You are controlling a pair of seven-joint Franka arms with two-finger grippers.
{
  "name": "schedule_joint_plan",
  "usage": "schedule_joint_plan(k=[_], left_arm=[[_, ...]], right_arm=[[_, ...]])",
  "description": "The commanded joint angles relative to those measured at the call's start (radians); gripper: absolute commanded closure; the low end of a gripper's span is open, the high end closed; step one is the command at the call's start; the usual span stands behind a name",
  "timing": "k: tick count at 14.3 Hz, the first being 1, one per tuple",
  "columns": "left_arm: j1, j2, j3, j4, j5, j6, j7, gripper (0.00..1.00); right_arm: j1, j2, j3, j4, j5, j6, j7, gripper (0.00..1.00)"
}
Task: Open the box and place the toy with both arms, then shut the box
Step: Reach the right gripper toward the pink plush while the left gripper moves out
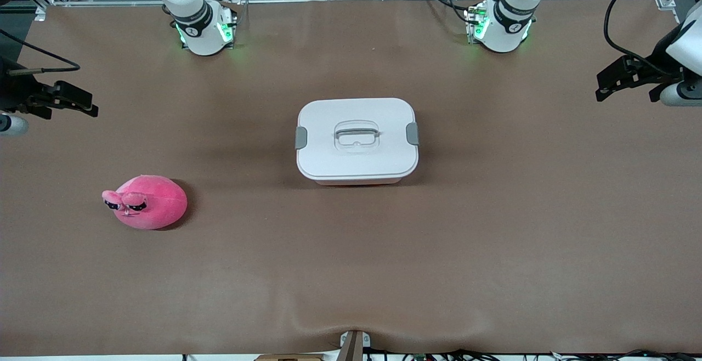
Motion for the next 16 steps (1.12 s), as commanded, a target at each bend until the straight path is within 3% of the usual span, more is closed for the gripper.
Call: schedule_joint_plan(k=[1,6,11,14,16], left_arm=[[0.011,0.030,0.001,0.032,-0.010,-0.007,0.023,0.00],[0.014,0.094,0.065,0.091,-0.004,0.002,0.011,0.00],[0.002,0.108,0.063,0.091,-0.010,0.009,-0.011,0.00],[-0.006,0.111,0.056,0.089,-0.058,0.017,-0.132,0.00],[-0.007,0.113,0.053,0.088,-0.082,0.017,-0.199,0.00]], right_arm=[[-0.027,-0.005,0.011,-0.028,-0.014,0.018,-0.003,0.00],[-0.036,-0.005,0.011,-0.098,-0.016,0.110,-0.005,0.00],[-0.023,0.050,0.019,-0.137,-0.049,0.236,-0.040,0.00],[0.031,0.095,0.019,-0.137,-0.125,0.302,-0.042,0.00],[0.026,0.109,0.020,-0.140,-0.125,0.310,-0.078,0.00]])
